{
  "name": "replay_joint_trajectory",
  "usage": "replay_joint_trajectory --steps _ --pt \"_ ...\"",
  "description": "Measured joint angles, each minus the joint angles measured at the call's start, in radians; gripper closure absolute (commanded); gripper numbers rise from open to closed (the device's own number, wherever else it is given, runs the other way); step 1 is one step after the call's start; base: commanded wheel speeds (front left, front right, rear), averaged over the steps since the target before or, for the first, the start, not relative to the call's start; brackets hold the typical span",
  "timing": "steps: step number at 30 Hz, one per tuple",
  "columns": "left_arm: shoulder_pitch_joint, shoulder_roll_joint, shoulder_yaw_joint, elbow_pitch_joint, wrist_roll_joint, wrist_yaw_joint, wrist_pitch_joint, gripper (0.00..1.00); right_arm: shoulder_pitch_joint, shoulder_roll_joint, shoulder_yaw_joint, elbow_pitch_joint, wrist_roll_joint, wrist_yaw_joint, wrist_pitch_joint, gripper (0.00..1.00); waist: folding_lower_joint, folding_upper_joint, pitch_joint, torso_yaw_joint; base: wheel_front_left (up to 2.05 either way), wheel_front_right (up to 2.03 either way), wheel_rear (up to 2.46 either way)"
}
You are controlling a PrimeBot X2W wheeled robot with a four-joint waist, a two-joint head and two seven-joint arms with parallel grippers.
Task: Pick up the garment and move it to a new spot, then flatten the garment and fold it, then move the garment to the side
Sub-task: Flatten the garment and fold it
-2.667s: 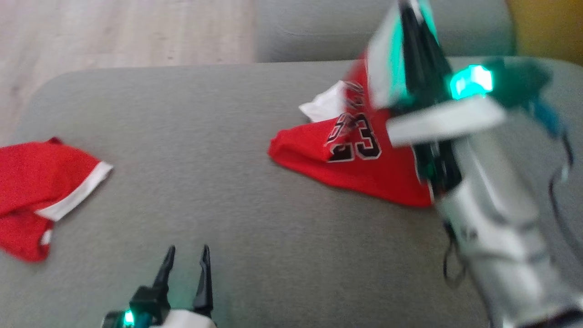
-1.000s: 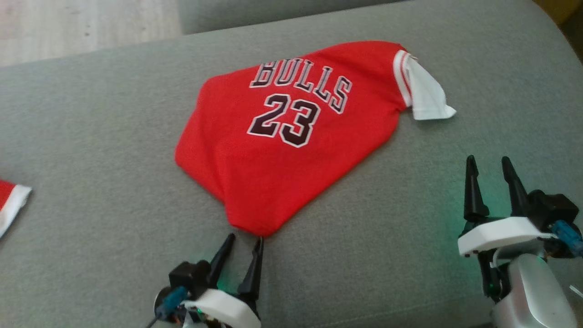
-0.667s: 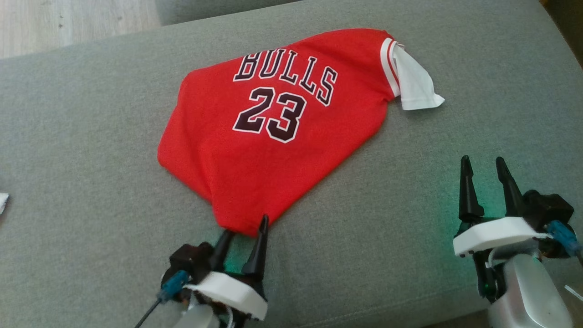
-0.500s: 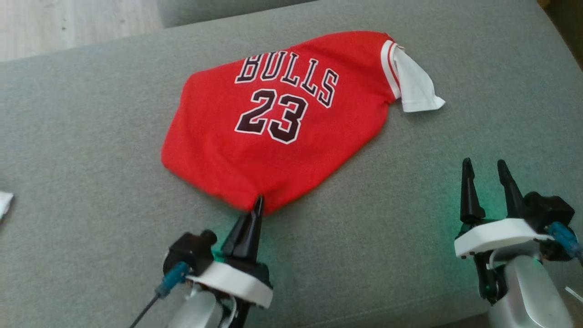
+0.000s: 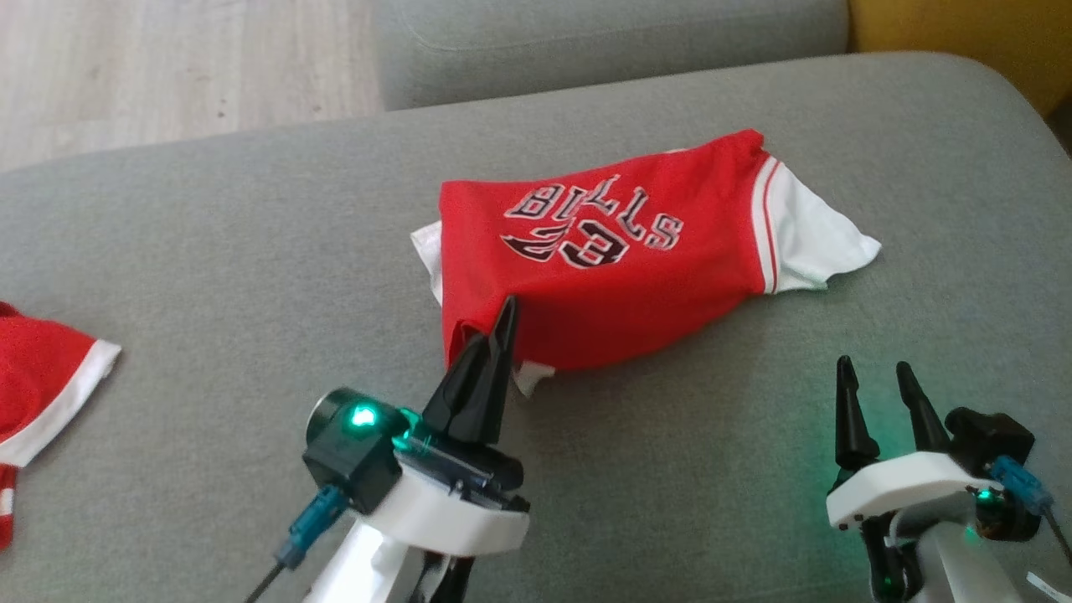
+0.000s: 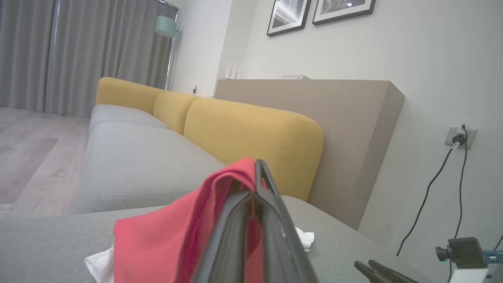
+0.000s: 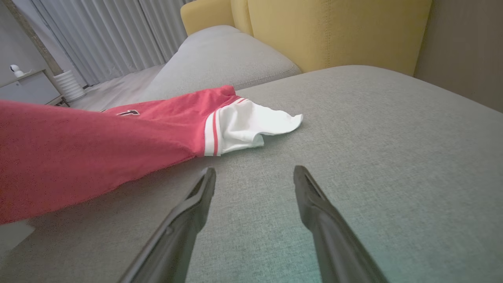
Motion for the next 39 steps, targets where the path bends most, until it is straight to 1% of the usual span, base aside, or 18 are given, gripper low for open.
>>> replay_joint_trajectory --steps 3,5,8,11,16,20,22,24,25,26,28,30,33,35,39 --pt "0.016 0.0 0.007 0.015 0.014 0.0 0.0 1.0 0.003 0.0 0.005 0.002 0.005 0.0 0.0 0.0 -0.0001 0.0 -0.007 0.011 0.0 0.0 0.0" --pt "0.014 0.0 0.033 0.031 0.03 -0.002 0.0 1.0 0.004 0.0 0.011 0.002 0.008 0.0 0.0 0.0 0.0 0.0 0.004 0.01 0.0 0.0 0.0" --pt "-0.008 -0.001 0.1 0.076 0.046 -0.007 0.0 1.0 0.002 0.0 0.017 0.0 0.008 0.0 0.0 0.0 0.0001 0.0 0.033 0.001 0.0 0.0 0.0" --pt "-0.054 -0.001 0.179 0.147 0.088 -0.007 0.0 1.0 -0.012 0.0 0.022 -0.003 0.008 0.0 0.0 0.0 0.0002 0.0 0.069 -0.013 0.0 0.0 0.0" --pt "-0.171 0.007 0.293 0.258 0.159 -0.007 0.0 1.0 -0.061 0.001 0.029 -0.029 0.008 0.0 0.0 0.0 0.0003 0.0 0.139 -0.047 0.0 0.0 0.0" --pt "-0.301 0.026 0.365 0.334 0.2 0.002 0.0 1.0 -0.081 0.001 0.033 -0.042 0.009 0.0 0.0 0.0 0.0003 0.0 0.193 -0.073 0.0 0.0 0.0" --pt "-0.381 0.043 0.41 0.408 0.219 0.003 0.0 1.0 -0.094 0.001 0.043 -0.044 0.022 0.0 0.0 0.0 0.0003 0.0 0.226 -0.092 0.0 0.0 0.0" --pt "-0.418 0.05 0.429 0.466 0.231 0.014 0.0 0.99 -0.105 0.001 0.054 -0.048 0.026 0.0 0.0 0.0 0.0004 0.0 0.244 -0.104 0.0 0.0 0.0" --pt "-0.43 0.051 0.441 0.497 0.233 0.025 0.0 0.46 -0.112 0.001 0.058 -0.048 0.026 0.0 0.0 0.0 0.0004 0.0 0.252 -0.108 0.0 0.0 0.0" --pt "-0.44 0.053 0.451 0.537 0.24 0.036 0.0 0.0 -0.118 0.001 0.062 -0.049 0.031 0.0 0.0 0.0 0.0003 0.0 0.259 -0.113 0.0 0.0 0.0" --pt "-0.445 0.051 0.467 0.576 0.24 0.047 0.0 0.0 -0.125 0.001 0.066 -0.049 0.04 0.0 0.0 0.0 0.0004 -0.0001 0.268 -0.119 0.0 0.0 0.0" --pt "-0.445 0.049 0.478 0.582 0.24 0.052 0.0 0.0 -0.127 0.001 0.068 -0.05 0.045 0.0 0.0 0.0 0.0004 0.0 0.271 -0.119 0.0 0.0 0.0" --pt "-0.44 0.029 0.499 0.58 0.236 0.054 0.0 0.0 -0.133 0.001 0.07 -0.052 0.054 0.0 0.0 0.0 0.0002 0.0 0.27 -0.112 0.0 0.0 0.0" --pt "-0.417 0.009 0.51 0.562 0.222 0.053 0.0 0.0 -0.132 0.001 0.067 -0.056 0.053 0.0 0.0 0.0 0.0002 0.0 0.263 -0.104 0.0 0.0 0.0" --pt "-0.312 -0.012 0.494 0.537 0.184 0.026 0.0 0.0 -0.131 0.001 0.051 -0.056 0.053 0.0 0.0 0.0 0.0001 0.0 0.243 -0.085 0.0 0.0 0.0"
